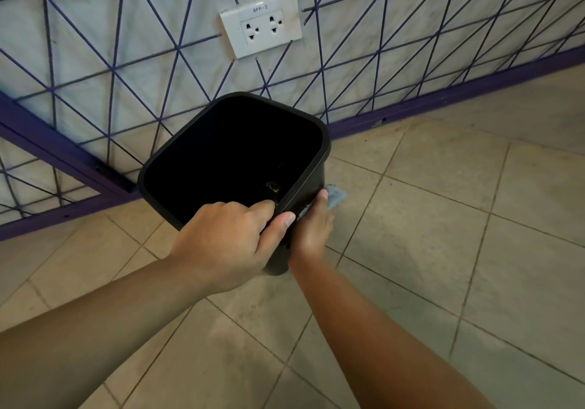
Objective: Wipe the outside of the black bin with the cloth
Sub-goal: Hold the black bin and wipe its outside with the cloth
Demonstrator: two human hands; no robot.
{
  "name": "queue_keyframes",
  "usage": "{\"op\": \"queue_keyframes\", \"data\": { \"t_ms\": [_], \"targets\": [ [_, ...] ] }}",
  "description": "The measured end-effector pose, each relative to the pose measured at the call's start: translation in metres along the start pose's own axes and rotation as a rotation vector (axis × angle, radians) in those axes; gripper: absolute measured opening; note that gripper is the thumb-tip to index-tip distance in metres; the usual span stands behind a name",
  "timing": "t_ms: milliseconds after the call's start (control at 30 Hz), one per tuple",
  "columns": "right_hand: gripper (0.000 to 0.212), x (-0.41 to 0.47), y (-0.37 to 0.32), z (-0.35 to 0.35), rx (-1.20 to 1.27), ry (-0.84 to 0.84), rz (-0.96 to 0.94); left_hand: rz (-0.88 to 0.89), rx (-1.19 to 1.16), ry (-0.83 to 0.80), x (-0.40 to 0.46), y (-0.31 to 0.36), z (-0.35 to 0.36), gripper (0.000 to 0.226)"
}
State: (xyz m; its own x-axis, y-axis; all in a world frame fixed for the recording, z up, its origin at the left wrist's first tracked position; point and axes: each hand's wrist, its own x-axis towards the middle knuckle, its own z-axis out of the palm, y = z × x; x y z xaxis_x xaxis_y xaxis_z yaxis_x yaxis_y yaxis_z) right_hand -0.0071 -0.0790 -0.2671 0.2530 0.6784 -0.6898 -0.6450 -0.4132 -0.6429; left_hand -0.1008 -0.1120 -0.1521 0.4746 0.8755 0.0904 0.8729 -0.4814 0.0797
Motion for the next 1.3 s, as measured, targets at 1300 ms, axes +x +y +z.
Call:
{"op": "queue_keyframes", "data": {
  "t_ms": [1300],
  "targets": [
    [0.066,0.014,-0.008,-0.009,0.054,0.054,0.067,0.05,-0.057,-0.054,0.002,-0.006,-0.002,0.041]
  ]
}}
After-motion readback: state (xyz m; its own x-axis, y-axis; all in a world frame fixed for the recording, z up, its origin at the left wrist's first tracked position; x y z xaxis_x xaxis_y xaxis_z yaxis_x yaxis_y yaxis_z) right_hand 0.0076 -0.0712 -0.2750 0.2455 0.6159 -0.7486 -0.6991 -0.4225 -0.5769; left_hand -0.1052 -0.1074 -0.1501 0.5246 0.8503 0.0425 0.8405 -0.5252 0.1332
